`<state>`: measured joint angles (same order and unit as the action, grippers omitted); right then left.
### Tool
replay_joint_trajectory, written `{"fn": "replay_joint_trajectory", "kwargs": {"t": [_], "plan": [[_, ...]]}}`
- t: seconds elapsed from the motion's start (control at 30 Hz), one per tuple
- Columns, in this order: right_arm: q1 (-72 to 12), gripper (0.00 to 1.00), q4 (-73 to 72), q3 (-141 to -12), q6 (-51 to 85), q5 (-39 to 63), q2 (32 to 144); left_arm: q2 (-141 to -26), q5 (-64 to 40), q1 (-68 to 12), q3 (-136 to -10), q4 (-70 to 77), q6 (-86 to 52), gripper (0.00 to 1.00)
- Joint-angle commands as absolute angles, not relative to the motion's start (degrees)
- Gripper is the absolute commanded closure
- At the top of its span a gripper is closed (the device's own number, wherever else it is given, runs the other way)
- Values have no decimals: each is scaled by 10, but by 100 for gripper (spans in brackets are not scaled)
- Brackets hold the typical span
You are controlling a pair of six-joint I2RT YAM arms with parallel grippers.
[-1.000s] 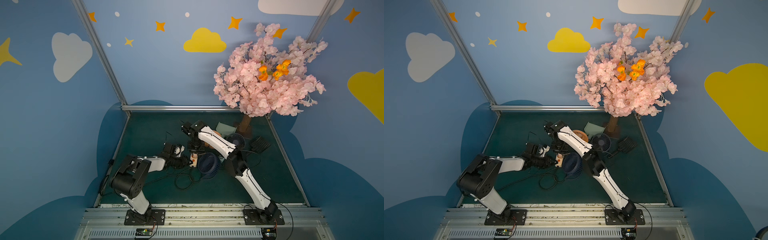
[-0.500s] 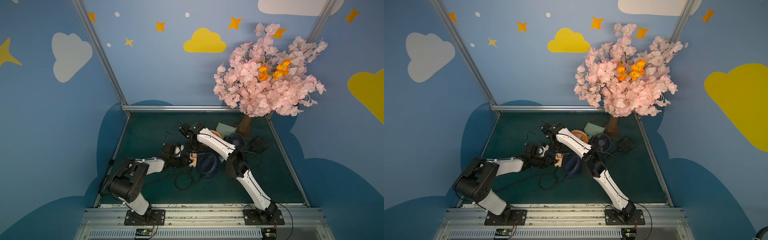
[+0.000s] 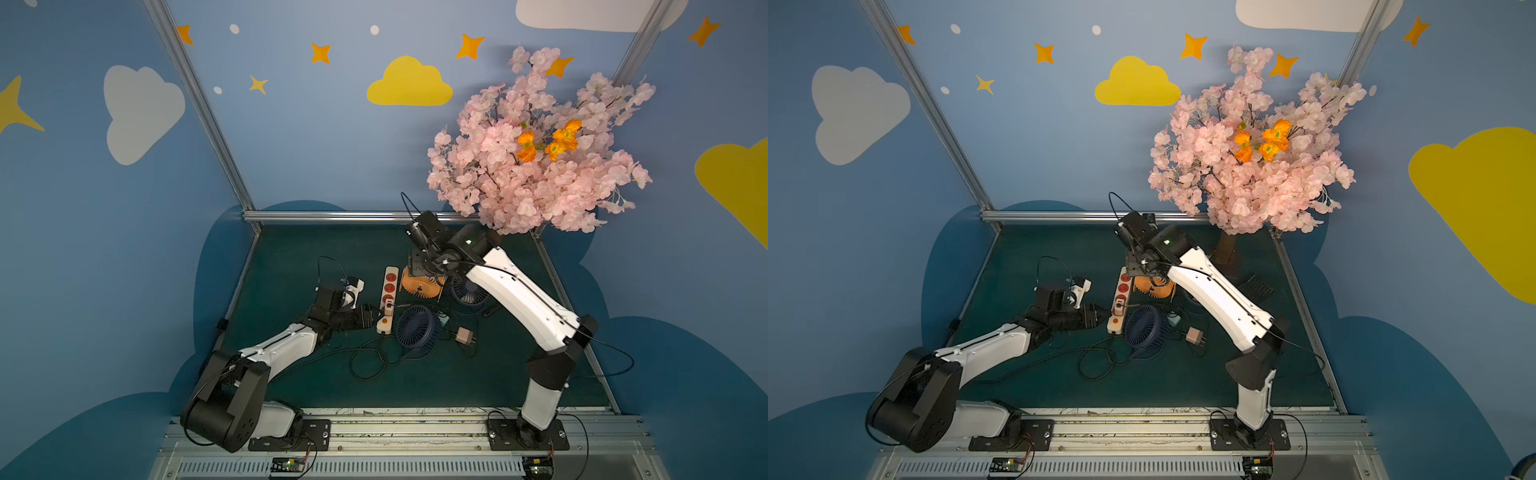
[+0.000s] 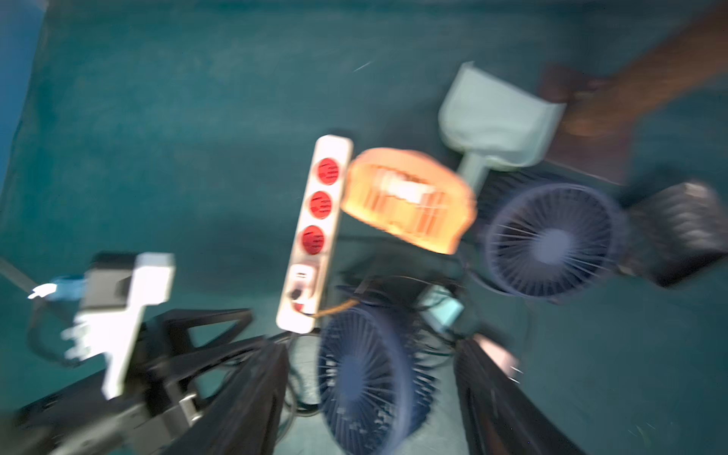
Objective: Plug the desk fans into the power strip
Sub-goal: Pick up the plug from the center of the board.
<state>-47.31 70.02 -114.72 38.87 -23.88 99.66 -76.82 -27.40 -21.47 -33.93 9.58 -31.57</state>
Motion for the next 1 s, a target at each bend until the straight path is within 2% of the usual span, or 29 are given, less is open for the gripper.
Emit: {"fn": "replay_joint_trajectory", "kwargs": {"t": [0.0, 0.17, 0.33, 0.57, 0.73, 0.97], "plan": [[-420, 30, 685, -1012, 431, -283, 908, -723, -276, -219, -336, 65, -250, 34], [-312, 31, 550, -715, 369, -130, 741, -662, -273, -238, -343, 27, -192, 26], [-249, 32, 443, -583, 329, 39, 722, -656, -275, -261, -351, 27, -174, 24], [-221, 47, 399, -608, 234, 136, 869, -695, -269, -293, -366, 34, -181, 24], [-212, 50, 375, -616, 212, 144, 934, -702, -248, -311, -364, 39, -194, 24], [-209, 46, 379, -573, 213, 138, 945, -702, -238, -319, -355, 40, -202, 23]]}}
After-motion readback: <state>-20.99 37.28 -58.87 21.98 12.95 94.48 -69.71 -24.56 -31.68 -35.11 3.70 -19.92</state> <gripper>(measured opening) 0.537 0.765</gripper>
